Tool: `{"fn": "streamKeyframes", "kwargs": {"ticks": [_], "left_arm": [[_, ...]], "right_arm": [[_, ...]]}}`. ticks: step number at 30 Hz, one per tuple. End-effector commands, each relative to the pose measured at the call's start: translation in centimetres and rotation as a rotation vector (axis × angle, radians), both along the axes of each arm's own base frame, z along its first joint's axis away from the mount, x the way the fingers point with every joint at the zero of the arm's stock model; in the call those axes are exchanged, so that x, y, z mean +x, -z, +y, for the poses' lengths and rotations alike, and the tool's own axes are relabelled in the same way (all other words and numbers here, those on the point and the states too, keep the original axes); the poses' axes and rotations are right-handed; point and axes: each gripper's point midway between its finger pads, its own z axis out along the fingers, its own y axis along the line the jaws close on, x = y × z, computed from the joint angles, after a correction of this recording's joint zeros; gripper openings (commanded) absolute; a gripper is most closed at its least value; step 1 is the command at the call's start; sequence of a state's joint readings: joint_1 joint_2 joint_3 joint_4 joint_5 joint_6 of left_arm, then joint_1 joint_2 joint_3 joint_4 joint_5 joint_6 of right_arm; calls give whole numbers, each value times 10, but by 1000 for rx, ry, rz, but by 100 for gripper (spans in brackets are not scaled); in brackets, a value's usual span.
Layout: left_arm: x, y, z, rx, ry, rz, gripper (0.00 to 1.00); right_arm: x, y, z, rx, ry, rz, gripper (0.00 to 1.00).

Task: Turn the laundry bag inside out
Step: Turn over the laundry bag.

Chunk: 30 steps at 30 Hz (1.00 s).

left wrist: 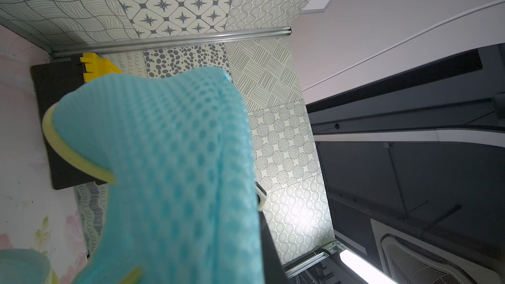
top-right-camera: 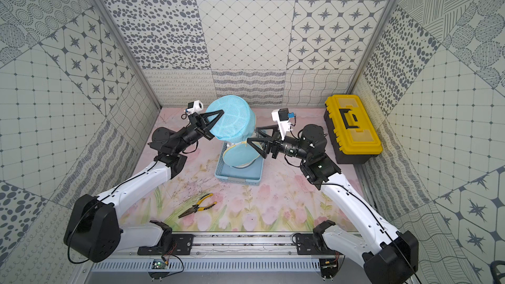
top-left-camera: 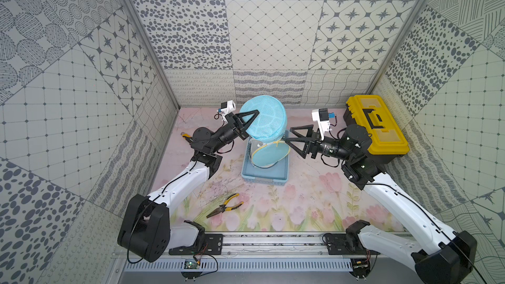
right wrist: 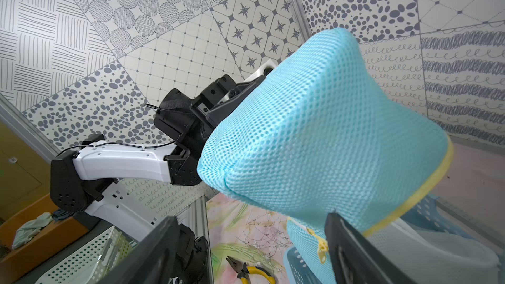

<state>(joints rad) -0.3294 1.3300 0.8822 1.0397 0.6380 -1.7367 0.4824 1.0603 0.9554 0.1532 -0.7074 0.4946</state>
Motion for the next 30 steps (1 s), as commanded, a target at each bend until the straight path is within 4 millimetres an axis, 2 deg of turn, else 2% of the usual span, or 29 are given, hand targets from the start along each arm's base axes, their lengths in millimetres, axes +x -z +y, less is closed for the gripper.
{"fn": "streamKeyframes", "kwargs": {"ticks": [1, 7, 12, 13, 16, 17, 18, 19, 21, 22, 23, 26, 30], "left_arm": [[-14, -9, -6, 87, 41, -119, 0], [-16, -3, -9, 107, 52, -129, 0], [-12, 2, -12, 105, 67, -122, 0], [-12, 2, -14, 108, 75, -121, 0], [-9, 8, -17, 129, 87, -101, 0], [-7, 13, -18, 153, 92, -83, 0], [-6, 15, -19, 180, 91, -89, 0], [-7, 18, -19, 208, 92, -100, 6], [-6, 31, -15, 261, 67, -109, 47], [-7, 36, -12, 278, 47, -122, 60], [-8, 41, -9, 299, 25, -129, 67], [-13, 64, 0, 410, -56, -160, 76], [-22, 100, 11, 588, -158, -158, 77]], "right_arm": [[8, -18, 1, 63, 21, 75, 87], [29, -18, 28, 81, 12, 172, 82], [31, -11, 49, 61, -13, 227, 75], [31, -9, 53, 57, -23, 238, 68], [37, -8, 57, 69, -14, 289, 9], [40, -9, 56, 78, -1, 297, 0], [41, -13, 54, 94, 15, 298, 0], [42, -19, 50, 113, 31, 294, 0], [46, -33, 42, 152, 79, 286, 0], [47, -40, 37, 170, 107, 289, 0], [49, -45, 31, 187, 139, 292, 0], [56, -59, 14, 250, 237, 317, 0], [58, -76, -3, 357, 308, 335, 0]]}}
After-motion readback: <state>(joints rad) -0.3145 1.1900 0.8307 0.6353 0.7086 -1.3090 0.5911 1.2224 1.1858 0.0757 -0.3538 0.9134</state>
